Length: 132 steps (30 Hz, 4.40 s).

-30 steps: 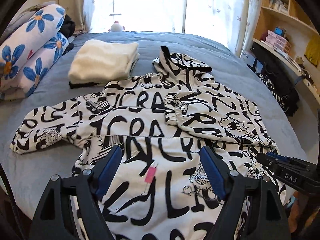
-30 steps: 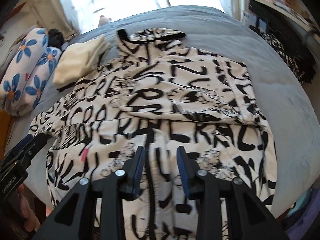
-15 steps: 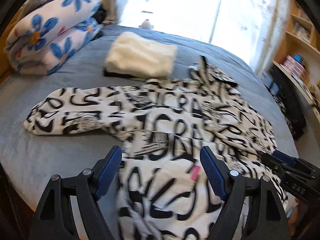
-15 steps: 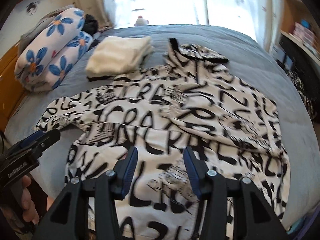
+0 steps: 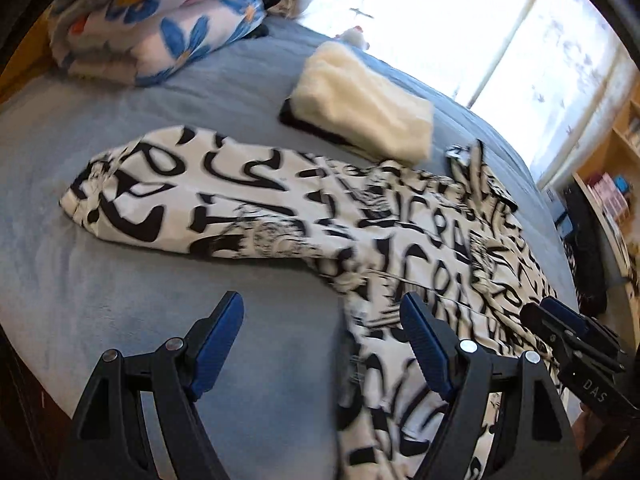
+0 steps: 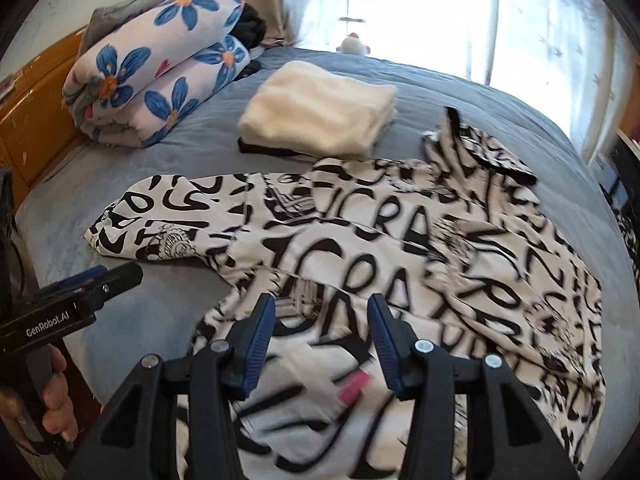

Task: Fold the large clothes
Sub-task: 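Move the left gripper to the other sleeve cuff and grasp it, then lift and fold the held sleeve across the jacket front with the left gripper, then open the left gripper to release the sleeve on the jacket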

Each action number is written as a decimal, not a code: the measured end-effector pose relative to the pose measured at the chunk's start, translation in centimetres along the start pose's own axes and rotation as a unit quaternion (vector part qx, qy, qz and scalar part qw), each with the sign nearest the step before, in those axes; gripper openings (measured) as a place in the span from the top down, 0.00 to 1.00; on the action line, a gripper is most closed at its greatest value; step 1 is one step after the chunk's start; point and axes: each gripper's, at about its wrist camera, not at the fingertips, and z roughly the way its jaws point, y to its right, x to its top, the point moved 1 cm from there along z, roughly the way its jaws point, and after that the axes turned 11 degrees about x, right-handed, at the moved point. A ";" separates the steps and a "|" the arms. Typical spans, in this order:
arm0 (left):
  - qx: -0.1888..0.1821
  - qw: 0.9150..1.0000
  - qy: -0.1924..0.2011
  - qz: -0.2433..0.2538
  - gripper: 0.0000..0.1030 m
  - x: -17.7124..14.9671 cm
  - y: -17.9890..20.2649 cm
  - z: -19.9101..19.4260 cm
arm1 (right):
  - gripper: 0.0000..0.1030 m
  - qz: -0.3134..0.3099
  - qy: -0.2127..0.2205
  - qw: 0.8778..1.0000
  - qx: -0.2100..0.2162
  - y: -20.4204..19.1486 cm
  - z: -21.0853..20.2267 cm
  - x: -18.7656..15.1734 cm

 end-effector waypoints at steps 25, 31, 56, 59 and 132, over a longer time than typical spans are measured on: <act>0.003 0.980 -0.028 -0.196 0.77 5.2 -16.8 13.2 | 0.54 0.040 -0.051 0.998 0.019 -1.9 12.1 2.6; 0.096 0.989 0.028 -0.106 0.97 7.3 -12.5 10.0 | 0.53 0.080 -0.057 0.995 0.018 1.3 10.8 1.0; -0.094 0.952 -0.051 0.288 0.50 -4.7 31.8 8.7 | 0.53 0.280 0.029 0.958 -0.063 23.8 -3.3 -9.6; -0.087 0.946 -0.069 0.305 0.50 -6.6 32.3 9.1 | 0.53 0.282 0.027 0.957 -0.056 24.6 -3.2 -10.3; 0.026 0.970 -0.077 0.229 0.41 -3.0 24.7 13.6 | 0.68 0.082 -0.069 0.994 0.031 18.4 7.9 -4.8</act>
